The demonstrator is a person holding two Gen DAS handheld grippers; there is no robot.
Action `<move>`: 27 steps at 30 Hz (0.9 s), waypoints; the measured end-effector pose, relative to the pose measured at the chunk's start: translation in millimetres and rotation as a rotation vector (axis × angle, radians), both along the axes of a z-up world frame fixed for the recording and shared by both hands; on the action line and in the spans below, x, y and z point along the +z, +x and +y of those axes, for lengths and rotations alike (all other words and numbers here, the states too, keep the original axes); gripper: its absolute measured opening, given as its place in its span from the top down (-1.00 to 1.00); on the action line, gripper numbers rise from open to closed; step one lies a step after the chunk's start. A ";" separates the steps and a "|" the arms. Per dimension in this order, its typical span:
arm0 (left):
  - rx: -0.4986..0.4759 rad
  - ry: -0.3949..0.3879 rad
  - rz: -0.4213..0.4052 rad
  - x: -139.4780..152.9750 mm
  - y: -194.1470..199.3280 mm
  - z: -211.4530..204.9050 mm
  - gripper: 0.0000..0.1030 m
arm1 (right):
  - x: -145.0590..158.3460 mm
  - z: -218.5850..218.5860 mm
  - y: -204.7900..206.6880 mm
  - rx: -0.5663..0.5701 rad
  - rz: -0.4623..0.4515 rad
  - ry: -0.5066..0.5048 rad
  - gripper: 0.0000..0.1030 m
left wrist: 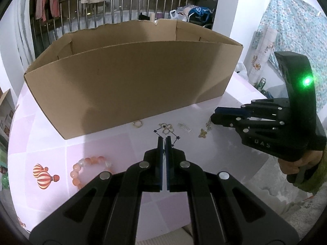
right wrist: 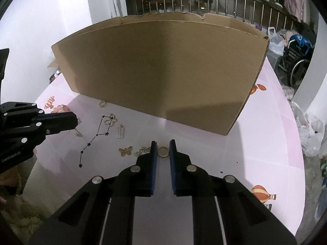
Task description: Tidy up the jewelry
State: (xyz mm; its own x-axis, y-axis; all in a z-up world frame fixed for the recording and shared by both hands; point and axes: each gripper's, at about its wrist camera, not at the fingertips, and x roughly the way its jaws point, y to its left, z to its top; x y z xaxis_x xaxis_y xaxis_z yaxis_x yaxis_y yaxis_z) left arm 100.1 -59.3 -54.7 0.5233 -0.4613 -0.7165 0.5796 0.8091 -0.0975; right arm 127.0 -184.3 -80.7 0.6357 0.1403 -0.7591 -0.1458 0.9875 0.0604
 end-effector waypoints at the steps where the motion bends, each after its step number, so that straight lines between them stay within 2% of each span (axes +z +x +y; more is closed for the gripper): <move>1: 0.001 0.000 -0.001 0.4 0.8 0.8 0.97 | 0.1 -0.6 -0.1 -0.002 0.002 0.005 0.76; 8: 0.005 0.003 -0.014 2.5 -1.8 2.5 0.97 | 3.4 -1.8 -8.0 -0.011 -0.001 0.025 0.76; 14: 0.001 -0.011 -0.043 13.7 -7.7 6.5 0.97 | 22.9 -3.6 -19.3 -0.011 -0.042 0.051 0.76; 21: -0.024 -0.075 -0.158 67.7 -12.6 11.0 0.97 | 79.3 -6.4 -23.8 0.009 -0.185 0.098 0.76; 27: -0.060 -0.129 -0.265 120.0 6.9 4.9 0.97 | 123.6 -9.3 -6.4 0.040 -0.309 0.118 0.76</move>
State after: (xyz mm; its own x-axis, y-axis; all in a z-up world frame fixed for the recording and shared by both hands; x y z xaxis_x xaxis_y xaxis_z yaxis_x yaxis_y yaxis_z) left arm 107.1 -54.4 65.3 0.6535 -0.5753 -0.4919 0.6448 0.7635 -0.0363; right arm 120.6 -193.6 42.9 0.8256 0.2453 -0.5082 -0.2140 0.9694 0.1204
